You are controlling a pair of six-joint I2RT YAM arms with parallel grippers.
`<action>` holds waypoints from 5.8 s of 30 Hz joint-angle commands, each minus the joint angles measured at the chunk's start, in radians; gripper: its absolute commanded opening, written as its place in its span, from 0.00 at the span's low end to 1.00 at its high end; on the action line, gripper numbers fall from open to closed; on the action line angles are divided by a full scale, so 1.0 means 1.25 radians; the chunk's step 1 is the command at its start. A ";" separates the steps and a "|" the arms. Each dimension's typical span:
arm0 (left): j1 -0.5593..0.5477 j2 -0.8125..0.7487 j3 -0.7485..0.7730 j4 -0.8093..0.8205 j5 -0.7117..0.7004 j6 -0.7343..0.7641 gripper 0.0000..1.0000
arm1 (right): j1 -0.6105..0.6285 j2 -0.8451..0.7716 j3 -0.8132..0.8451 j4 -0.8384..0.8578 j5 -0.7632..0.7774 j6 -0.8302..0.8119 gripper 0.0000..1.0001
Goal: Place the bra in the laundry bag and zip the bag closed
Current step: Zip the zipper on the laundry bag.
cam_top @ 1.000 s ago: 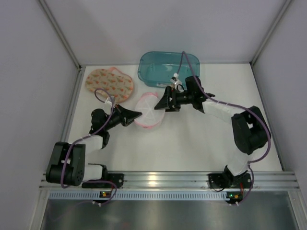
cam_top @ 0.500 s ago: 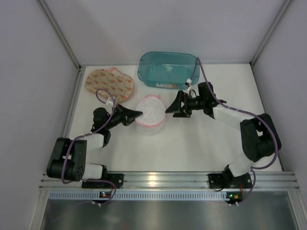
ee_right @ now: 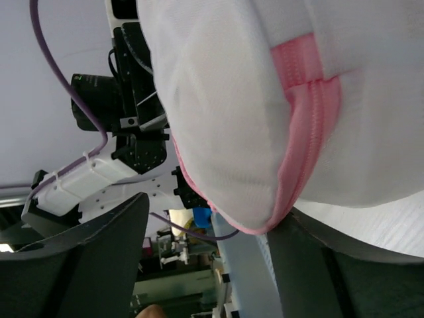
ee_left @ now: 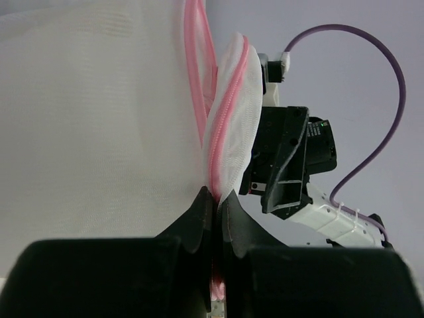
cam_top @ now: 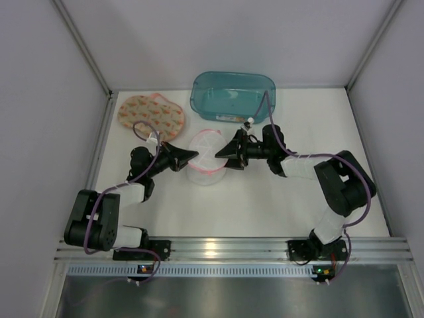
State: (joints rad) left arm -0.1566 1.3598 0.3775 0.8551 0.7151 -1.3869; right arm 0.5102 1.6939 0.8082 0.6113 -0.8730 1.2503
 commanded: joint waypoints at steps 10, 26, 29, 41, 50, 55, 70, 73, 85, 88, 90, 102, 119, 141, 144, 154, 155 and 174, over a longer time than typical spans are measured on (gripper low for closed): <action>-0.002 -0.016 0.043 -0.058 0.013 0.069 0.21 | 0.003 0.041 0.042 0.180 0.005 0.091 0.00; 0.040 -0.230 0.498 -1.206 0.216 1.781 0.57 | -0.024 0.071 0.003 0.218 -0.078 0.104 0.00; -0.101 -0.235 0.521 -1.333 0.074 2.104 0.51 | -0.019 0.095 0.017 0.171 -0.125 0.081 0.00; -0.524 -0.126 0.579 -1.496 -0.166 2.438 0.42 | 0.024 0.131 0.146 -0.218 -0.159 -0.090 0.00; -0.611 0.007 0.663 -1.544 -0.345 2.393 0.46 | 0.069 0.164 0.226 -0.354 -0.151 -0.119 0.00; -0.613 0.069 0.724 -1.646 -0.397 2.399 0.48 | 0.078 0.174 0.237 -0.369 -0.145 -0.107 0.00; -0.618 0.144 0.755 -1.677 -0.437 2.414 0.46 | 0.081 0.191 0.236 -0.343 -0.148 -0.026 0.00; -0.626 0.161 0.757 -1.678 -0.457 2.415 0.46 | 0.081 0.194 0.235 -0.334 -0.151 -0.014 0.00; -0.663 0.222 0.762 -1.684 -0.558 2.392 0.35 | 0.081 0.189 0.226 -0.314 -0.159 0.016 0.00; -0.663 0.233 0.763 -1.698 -0.563 2.393 0.31 | 0.080 0.189 0.225 -0.316 -0.161 0.015 0.00; -0.661 0.238 0.767 -1.707 -0.599 2.394 0.29 | 0.080 0.189 0.225 -0.318 -0.161 0.010 0.00; -0.663 0.202 0.774 -1.748 -0.576 2.414 0.00 | 0.057 0.189 0.232 -0.352 -0.148 -0.041 0.00; -0.663 0.117 0.686 -1.833 -0.420 2.414 0.00 | -0.018 0.217 0.345 -0.487 -0.150 -0.215 0.00; -0.578 0.001 0.614 -1.807 -0.230 2.526 0.00 | -0.013 0.223 0.437 -0.646 -0.148 -0.373 0.00; -0.577 -0.034 0.562 -1.819 -0.230 2.569 0.00 | -0.013 0.233 0.464 -0.683 -0.142 -0.406 0.00; -0.575 -0.011 0.569 -1.693 -0.192 2.411 0.00 | -0.018 0.219 0.532 -0.745 -0.159 -0.459 0.36; -0.574 0.001 0.603 -1.672 -0.183 2.385 0.00 | -0.019 0.214 0.543 -0.770 -0.145 -0.477 0.42; -0.556 0.038 0.669 -1.466 -0.155 2.267 0.00 | 0.051 0.154 0.447 -0.868 -0.175 -0.503 0.63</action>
State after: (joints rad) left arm -0.8558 1.4239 1.1896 -1.0405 0.4896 1.4677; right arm 0.5316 1.8771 1.3724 -0.5163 -1.0447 0.5865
